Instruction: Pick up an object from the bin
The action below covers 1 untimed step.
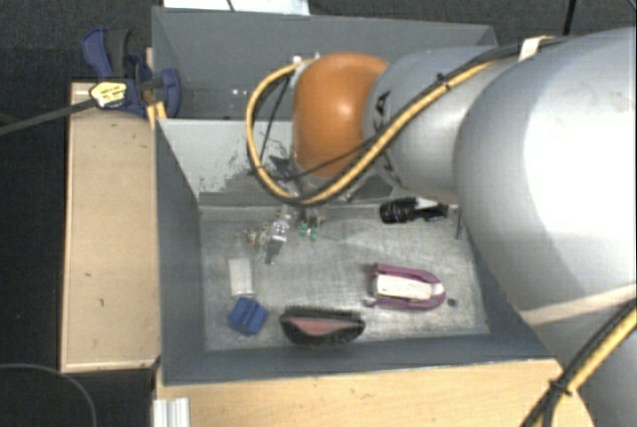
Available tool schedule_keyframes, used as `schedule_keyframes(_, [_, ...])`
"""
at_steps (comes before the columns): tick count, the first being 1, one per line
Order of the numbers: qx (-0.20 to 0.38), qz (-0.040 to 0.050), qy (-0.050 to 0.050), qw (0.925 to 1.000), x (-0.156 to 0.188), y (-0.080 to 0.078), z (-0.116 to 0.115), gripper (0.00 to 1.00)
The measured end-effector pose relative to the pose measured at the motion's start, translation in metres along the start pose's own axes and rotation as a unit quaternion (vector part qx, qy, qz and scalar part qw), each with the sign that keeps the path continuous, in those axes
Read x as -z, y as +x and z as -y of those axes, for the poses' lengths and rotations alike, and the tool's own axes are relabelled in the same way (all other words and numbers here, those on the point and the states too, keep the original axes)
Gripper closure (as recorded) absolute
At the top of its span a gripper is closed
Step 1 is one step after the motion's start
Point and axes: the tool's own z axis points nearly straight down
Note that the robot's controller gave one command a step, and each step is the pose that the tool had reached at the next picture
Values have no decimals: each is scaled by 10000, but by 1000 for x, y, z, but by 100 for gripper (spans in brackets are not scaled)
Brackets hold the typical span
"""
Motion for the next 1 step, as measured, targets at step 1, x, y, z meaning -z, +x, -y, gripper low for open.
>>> schedule_keyframes(1, [-356,-37,15,9994,-25,4,-5,0])
